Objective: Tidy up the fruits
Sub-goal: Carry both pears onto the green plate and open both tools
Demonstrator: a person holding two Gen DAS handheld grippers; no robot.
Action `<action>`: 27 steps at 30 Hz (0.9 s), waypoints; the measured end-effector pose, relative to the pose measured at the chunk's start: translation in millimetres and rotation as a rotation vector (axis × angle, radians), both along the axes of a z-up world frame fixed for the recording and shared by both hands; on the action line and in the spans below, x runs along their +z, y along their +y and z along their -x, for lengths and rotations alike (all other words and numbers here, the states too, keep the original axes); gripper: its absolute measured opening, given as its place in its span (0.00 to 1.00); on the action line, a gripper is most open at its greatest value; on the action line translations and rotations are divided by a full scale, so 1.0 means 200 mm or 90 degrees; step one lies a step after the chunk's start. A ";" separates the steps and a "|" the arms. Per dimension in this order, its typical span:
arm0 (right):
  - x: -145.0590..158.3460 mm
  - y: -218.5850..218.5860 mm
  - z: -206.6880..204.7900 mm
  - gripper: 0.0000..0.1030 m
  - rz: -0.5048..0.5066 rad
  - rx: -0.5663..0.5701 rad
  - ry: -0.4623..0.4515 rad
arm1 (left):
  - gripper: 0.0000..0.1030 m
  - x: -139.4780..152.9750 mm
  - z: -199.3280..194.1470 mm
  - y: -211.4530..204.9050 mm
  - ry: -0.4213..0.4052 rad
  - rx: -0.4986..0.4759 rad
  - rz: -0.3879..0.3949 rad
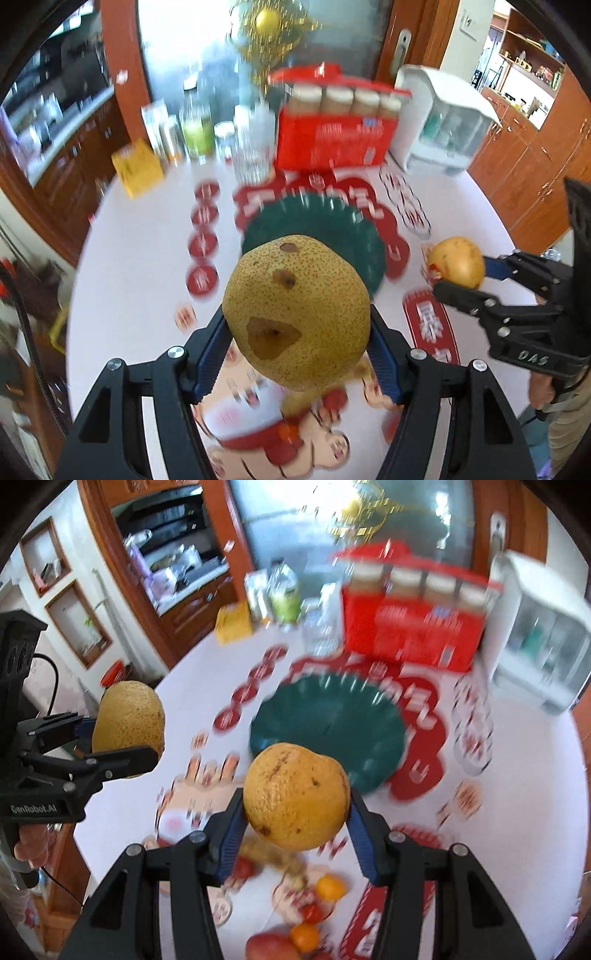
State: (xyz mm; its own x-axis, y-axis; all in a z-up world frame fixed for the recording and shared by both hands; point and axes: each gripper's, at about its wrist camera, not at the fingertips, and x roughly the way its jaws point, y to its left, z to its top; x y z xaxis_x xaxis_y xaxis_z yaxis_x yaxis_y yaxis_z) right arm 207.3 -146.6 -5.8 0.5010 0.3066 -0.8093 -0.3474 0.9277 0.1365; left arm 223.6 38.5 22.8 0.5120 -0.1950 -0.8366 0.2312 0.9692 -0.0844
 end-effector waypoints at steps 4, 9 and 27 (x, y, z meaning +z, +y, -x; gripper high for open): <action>0.12 -0.02 -0.15 0.51 0.011 -0.036 -0.035 | 0.66 0.07 -0.15 -0.05 -0.033 0.004 -0.026; 0.08 -0.02 -0.34 0.51 0.020 -0.073 -0.033 | 0.66 -0.05 -0.35 -0.10 -0.020 0.017 -0.048; -0.65 0.04 -0.66 0.51 0.084 -0.091 0.126 | 0.66 -0.84 -0.72 -0.15 0.144 0.018 -0.048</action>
State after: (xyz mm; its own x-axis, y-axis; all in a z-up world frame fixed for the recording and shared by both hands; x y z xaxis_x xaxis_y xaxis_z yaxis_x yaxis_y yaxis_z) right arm 339.5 -138.7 -136.5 0.3593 0.1298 -0.9241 -0.1906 0.9796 0.0635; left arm 368.2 9.1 -145.1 0.3138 -0.1157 -0.9424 0.1874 0.9806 -0.0580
